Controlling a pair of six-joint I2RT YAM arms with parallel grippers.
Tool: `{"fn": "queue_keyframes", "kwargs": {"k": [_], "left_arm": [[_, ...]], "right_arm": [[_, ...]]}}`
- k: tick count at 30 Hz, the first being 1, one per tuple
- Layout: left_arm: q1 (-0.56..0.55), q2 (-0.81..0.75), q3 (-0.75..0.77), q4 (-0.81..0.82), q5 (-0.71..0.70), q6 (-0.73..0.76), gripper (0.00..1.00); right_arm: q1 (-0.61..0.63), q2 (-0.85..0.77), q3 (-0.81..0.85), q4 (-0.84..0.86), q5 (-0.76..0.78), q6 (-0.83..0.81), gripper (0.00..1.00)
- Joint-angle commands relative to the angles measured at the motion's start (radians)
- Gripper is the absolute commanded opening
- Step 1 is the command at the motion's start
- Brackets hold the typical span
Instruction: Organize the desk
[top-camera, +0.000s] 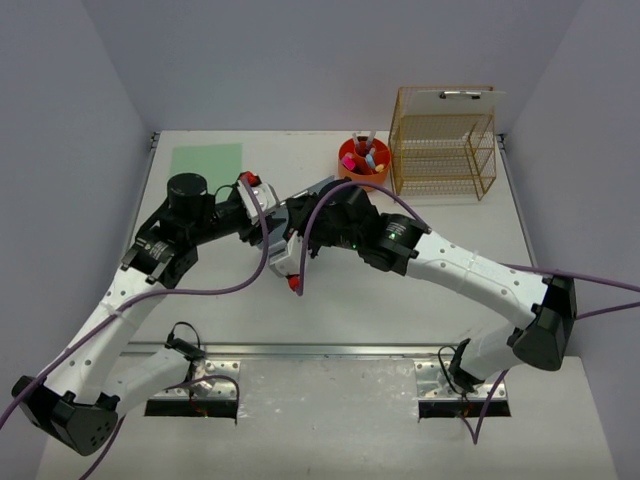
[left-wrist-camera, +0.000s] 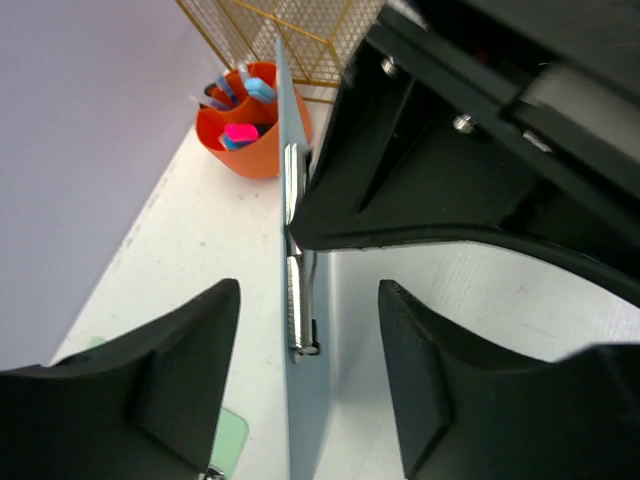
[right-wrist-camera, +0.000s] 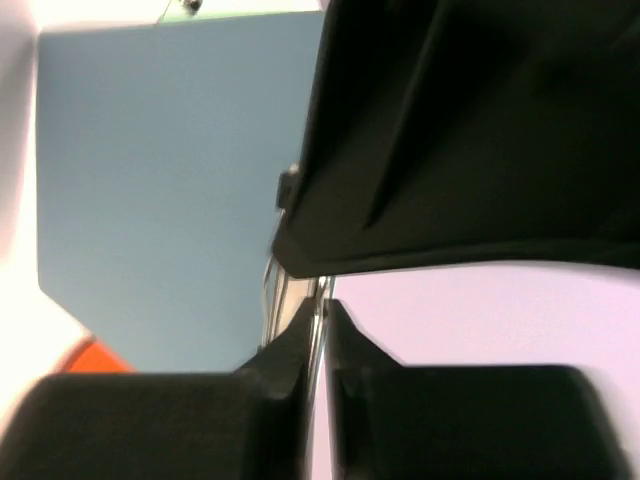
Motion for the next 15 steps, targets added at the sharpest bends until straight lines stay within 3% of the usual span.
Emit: {"fn": "queue_keyframes", "kwargs": {"k": [1,3,15], "left_arm": [[-0.011,-0.038,-0.005,0.083,0.016,-0.027,0.95],[-0.011,-0.036,-0.008,0.081,0.008,-0.035,1.0],[-0.009,-0.079,-0.055,0.157,-0.137,-0.136,1.0]], "right_arm": [[-0.017,-0.008,0.028,-0.042,0.037,0.014,0.0],[-0.021,-0.015,0.036,-0.063,0.04,0.025,0.0],[-0.023,-0.072,0.039,-0.189,0.053,0.125,0.0]]}}
